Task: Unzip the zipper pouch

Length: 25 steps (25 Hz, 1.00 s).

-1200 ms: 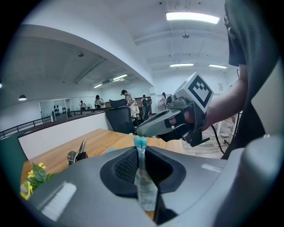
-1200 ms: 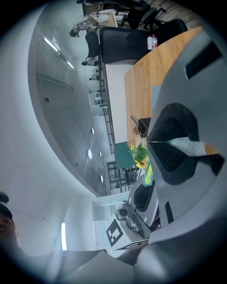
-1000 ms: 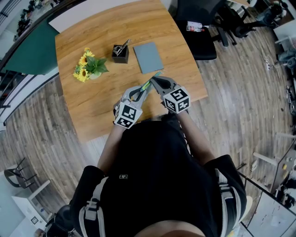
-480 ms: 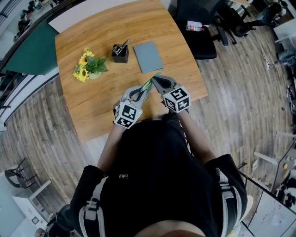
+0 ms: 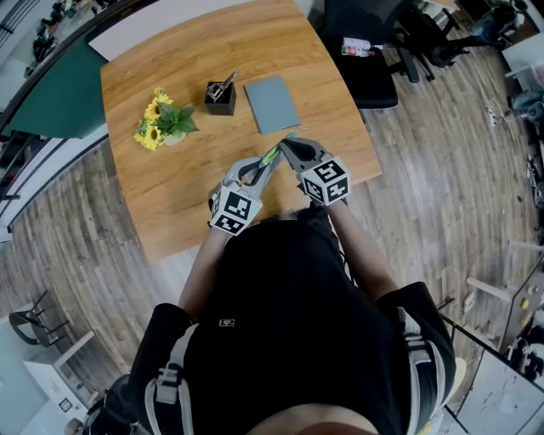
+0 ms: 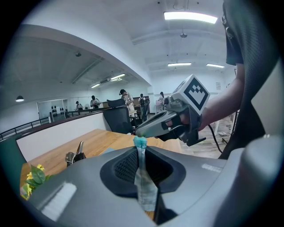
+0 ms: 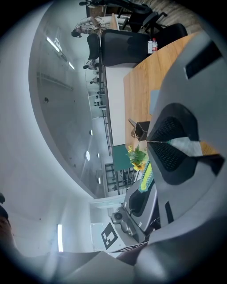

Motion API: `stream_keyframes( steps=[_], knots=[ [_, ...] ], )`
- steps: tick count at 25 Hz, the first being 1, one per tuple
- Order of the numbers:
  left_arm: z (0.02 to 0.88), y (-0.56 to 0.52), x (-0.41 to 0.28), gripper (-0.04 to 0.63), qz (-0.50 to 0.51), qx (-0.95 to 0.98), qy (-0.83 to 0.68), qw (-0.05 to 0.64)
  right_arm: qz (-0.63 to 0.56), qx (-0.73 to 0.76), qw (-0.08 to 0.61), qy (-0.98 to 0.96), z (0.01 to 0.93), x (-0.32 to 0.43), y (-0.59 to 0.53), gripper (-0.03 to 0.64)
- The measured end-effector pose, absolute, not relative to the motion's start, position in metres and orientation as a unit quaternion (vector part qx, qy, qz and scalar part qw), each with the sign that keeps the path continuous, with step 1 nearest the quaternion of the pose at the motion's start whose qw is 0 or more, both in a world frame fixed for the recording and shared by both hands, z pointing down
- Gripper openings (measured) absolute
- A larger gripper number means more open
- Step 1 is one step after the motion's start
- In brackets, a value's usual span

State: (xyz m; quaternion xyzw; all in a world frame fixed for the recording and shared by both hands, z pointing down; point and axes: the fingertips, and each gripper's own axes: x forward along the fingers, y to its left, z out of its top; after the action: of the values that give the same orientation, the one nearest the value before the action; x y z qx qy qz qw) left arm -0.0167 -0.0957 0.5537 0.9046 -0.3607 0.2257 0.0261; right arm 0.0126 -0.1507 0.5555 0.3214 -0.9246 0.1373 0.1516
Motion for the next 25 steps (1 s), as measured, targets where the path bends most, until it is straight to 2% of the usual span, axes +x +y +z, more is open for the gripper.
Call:
stream_keyframes(
  steps=[25],
  knots=[
    [0.551, -0.096, -0.019, 0.032, 0.221, 0.906, -0.36, 0.028, 0.141, 0.339, 0.157, -0.917, 0.564, 0.021, -0.163, 0.008]
  ],
)
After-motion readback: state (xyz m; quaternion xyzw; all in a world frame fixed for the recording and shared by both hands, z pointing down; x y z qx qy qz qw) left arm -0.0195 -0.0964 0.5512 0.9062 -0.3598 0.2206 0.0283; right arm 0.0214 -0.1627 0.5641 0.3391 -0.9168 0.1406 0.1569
